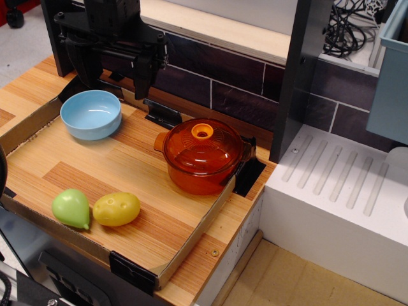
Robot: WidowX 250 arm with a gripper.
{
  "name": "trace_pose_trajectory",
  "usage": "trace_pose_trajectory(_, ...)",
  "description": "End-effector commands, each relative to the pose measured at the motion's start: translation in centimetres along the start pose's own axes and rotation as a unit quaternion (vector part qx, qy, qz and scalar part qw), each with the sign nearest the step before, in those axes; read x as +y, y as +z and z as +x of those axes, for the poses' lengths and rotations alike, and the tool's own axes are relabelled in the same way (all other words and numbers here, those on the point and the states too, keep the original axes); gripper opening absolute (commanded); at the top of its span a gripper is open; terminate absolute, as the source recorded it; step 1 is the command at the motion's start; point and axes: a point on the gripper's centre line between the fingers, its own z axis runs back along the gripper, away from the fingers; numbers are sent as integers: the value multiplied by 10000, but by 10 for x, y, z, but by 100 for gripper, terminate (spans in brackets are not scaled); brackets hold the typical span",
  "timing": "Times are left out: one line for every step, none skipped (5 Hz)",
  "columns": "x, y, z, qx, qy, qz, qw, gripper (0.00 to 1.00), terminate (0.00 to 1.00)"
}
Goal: Put pear in bowl
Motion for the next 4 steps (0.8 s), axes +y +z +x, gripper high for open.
trace_pose_trajectory(0, 0, 0, 0, 0, 0, 10000, 100, 0)
trace_pose_trajectory(11, -8, -19, -333, -1212, -117, 9920, 100, 0)
trace_pose_trajectory(28, -8, -33, -204, -2358, -860, 9678, 100, 0)
trace_pose_trajectory(52, -5, -34, 112, -3084, -1596, 9377, 100, 0)
